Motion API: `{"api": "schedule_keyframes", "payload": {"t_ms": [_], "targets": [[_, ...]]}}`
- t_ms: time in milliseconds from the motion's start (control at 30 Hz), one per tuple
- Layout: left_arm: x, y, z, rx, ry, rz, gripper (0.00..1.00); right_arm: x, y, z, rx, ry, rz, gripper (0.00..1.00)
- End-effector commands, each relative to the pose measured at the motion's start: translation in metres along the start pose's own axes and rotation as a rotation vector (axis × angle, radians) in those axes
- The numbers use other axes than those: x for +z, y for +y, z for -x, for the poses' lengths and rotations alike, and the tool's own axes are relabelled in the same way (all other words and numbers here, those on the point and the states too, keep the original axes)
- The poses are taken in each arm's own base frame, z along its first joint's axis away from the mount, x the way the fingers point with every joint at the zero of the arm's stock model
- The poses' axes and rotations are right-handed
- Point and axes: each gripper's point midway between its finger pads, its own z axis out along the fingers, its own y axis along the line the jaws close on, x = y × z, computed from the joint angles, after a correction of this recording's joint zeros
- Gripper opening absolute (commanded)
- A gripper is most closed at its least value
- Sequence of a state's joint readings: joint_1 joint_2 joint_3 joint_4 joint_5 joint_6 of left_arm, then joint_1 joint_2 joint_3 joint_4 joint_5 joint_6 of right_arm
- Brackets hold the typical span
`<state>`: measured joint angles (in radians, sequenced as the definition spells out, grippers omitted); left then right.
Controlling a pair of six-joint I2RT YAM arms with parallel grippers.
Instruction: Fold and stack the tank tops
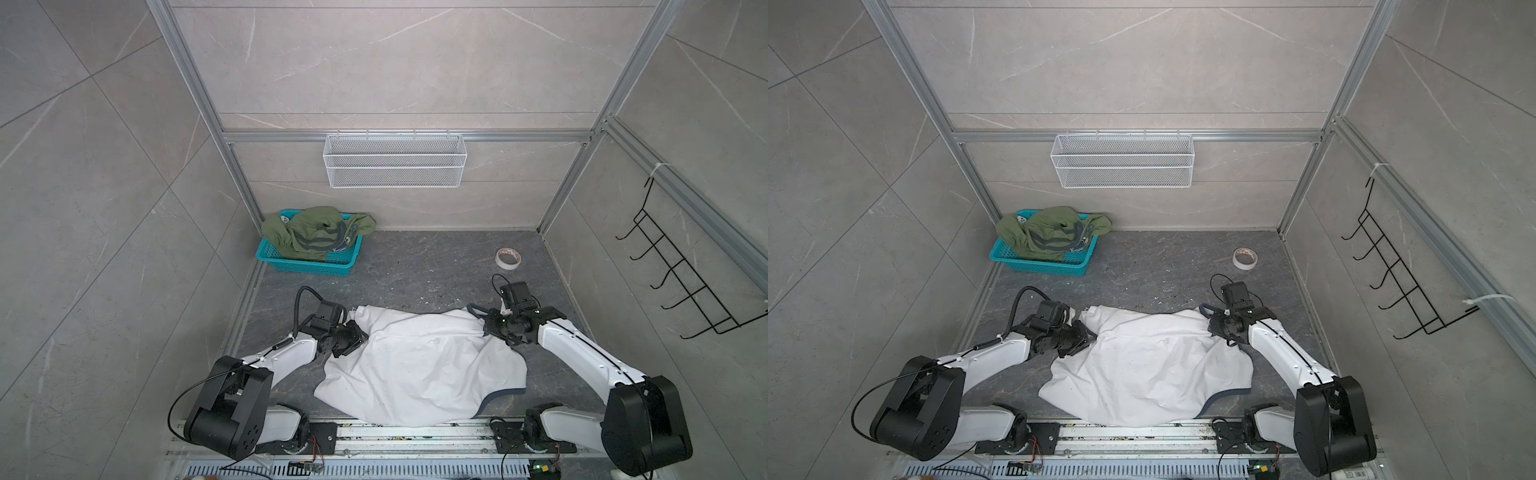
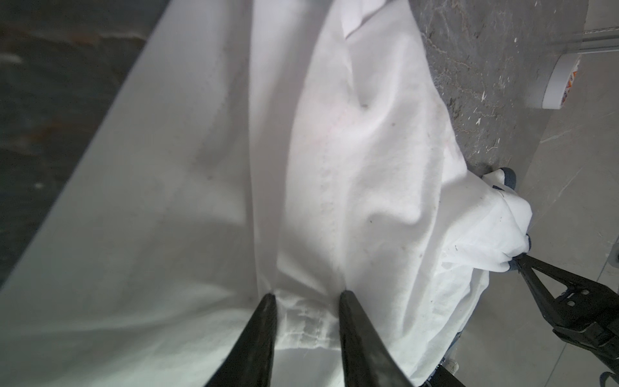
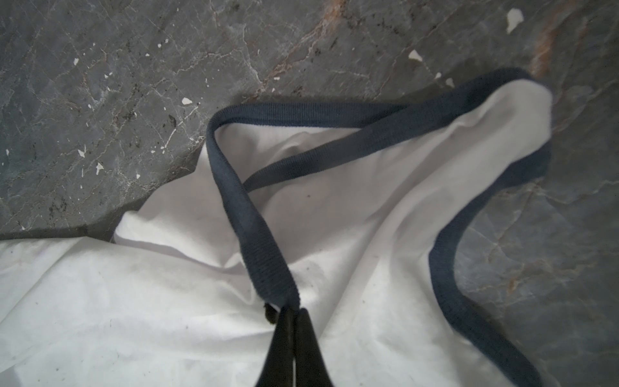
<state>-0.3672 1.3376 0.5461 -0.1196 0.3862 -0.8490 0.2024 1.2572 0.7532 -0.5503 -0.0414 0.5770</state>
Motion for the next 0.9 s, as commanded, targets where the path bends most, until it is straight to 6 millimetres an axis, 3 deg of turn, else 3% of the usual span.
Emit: {"api": "schedule_keyframes", "payload": {"t_ms": [0, 233, 633, 867], "targets": [[-0.01, -0.022, 0.011, 0.029, -0.04, -0.047, 0.28, 0.0, -0.005, -0.006, 0.018, 0.016, -0.012, 0.0], [-0.012, -0.026, 0.014, 0.05, -0.048, -0.04, 0.25, 0.001, -0.006, -0.006, 0.016, 0.017, -0.016, 0.0], [-0.008, 0.008, 0.005, -0.004, -0.038, 0.093, 0.24, -0.001, -0.004, -0.003, 0.011, 0.014, -0.017, 0.0], [-0.003, 0.012, 0.004, -0.017, -0.033, 0.096, 0.24, -0.002, -0.004, -0.003, 0.008, 0.017, -0.016, 0.0]]}}
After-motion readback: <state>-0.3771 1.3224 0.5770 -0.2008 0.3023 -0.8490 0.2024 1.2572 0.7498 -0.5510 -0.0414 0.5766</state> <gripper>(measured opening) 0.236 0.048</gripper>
